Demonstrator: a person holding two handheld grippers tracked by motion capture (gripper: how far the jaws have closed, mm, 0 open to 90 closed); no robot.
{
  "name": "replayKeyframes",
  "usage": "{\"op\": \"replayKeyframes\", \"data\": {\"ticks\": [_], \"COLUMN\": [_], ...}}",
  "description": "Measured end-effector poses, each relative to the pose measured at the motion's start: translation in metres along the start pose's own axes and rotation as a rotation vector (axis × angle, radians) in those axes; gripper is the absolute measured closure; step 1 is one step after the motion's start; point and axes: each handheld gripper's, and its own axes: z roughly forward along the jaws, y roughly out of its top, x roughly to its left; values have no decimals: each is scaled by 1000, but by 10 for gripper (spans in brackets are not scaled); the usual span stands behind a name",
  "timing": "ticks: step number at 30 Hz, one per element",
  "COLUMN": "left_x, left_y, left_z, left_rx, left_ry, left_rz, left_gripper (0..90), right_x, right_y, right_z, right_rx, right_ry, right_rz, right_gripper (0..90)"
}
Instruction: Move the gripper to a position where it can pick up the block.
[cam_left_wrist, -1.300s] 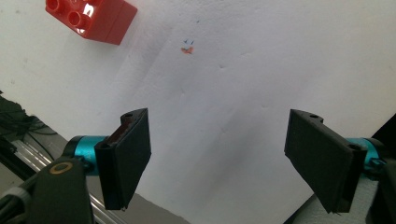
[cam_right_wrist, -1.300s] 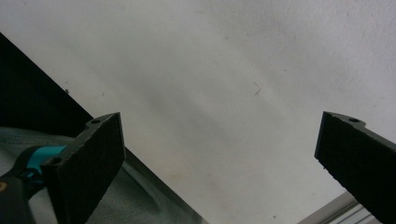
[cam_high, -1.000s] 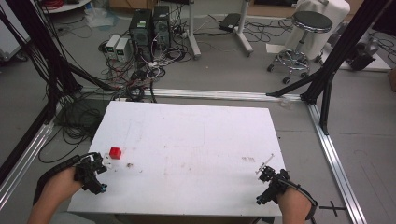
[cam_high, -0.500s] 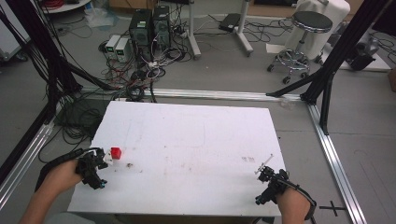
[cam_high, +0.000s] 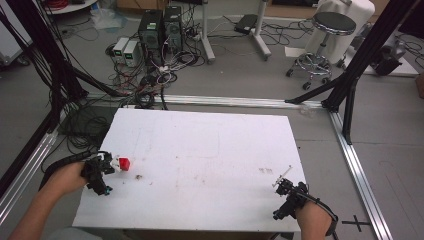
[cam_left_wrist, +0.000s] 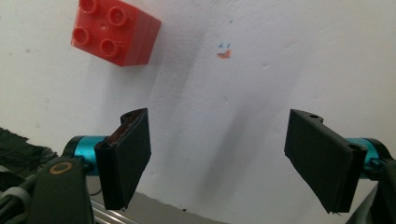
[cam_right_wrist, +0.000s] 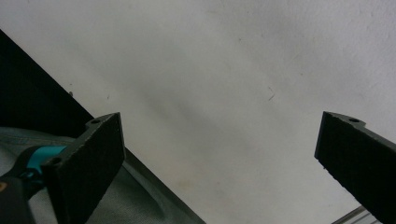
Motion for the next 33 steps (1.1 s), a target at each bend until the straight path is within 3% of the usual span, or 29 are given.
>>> {"op": "replayKeyframes", "data": {"ticks": [9, 14, 17, 22, 27, 33], "left_x": [10, 14, 18, 26, 33, 41], "left_y": [-5, -6, -4, -2, 1, 5], "left_z": [0, 0, 0, -3, -5, -3], "left_rx": [-2, -10, -6, -8, -15, -12], "left_ry": [-19, -32, -39, -30, -32, -28], "left_rz": [65, 74, 107, 125, 175, 189], "left_gripper": [231, 231, 231, 231, 230, 231], "right_x": [0, 1, 1, 0, 0, 0], "right_y": [0, 0, 1, 0, -1, 0], "right_z": [1, 0, 0, 2, 2, 4], "right_rx": [-3, -5, -4, -2, 1, 3], "right_ry": [2, -3, 3, 7, 2, 3], "right_rz": [-4, 0, -3, -1, -4, -7], "right_gripper": [9, 9, 9, 9, 9, 9]}}
